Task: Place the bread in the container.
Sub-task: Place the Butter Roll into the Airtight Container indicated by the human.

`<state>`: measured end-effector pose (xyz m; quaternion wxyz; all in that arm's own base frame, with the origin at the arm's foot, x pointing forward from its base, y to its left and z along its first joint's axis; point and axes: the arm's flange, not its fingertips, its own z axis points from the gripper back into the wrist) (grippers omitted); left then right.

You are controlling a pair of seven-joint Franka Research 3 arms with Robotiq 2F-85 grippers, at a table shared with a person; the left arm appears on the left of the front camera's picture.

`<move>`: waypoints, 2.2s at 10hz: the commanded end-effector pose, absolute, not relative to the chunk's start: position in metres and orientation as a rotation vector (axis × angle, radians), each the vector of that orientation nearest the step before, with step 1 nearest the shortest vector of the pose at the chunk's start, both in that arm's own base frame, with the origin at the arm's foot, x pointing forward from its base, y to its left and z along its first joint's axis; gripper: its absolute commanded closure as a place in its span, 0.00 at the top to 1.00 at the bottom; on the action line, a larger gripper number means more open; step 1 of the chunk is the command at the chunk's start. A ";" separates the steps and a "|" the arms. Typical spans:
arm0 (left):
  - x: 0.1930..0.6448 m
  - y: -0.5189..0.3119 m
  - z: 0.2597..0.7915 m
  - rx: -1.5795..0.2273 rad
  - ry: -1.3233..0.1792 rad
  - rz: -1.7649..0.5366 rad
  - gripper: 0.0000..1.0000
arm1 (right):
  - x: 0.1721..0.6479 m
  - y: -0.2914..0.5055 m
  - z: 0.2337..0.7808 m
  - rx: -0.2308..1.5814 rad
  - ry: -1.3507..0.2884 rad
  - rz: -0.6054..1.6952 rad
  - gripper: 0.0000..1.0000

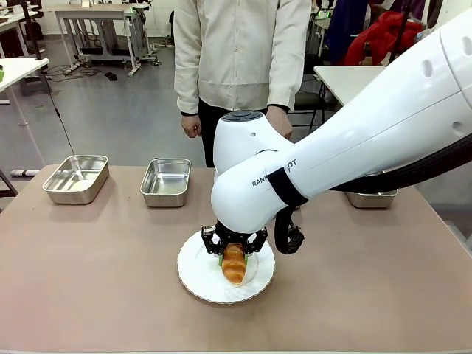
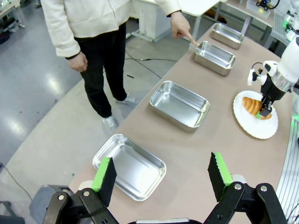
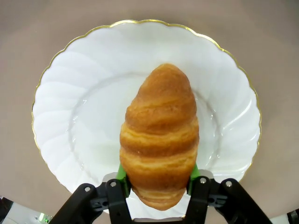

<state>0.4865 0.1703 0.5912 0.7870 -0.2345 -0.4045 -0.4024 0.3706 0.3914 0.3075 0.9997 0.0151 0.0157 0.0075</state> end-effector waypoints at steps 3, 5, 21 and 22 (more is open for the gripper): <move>0.486 0.169 0.592 -0.510 -0.879 -0.870 1.00 | 0.370 0.391 0.305 0.028 0.035 0.019 0.54; 0.486 0.169 0.592 -0.510 -0.879 -0.870 1.00 | 0.377 0.387 0.319 0.029 0.022 0.042 0.54; 0.486 0.169 0.592 -0.510 -0.879 -0.870 1.00 | 0.583 0.261 0.429 0.042 -0.041 0.157 0.54; 0.486 0.169 0.592 -0.510 -0.879 -0.870 1.00 | 0.594 0.257 0.418 0.048 -0.038 0.163 0.54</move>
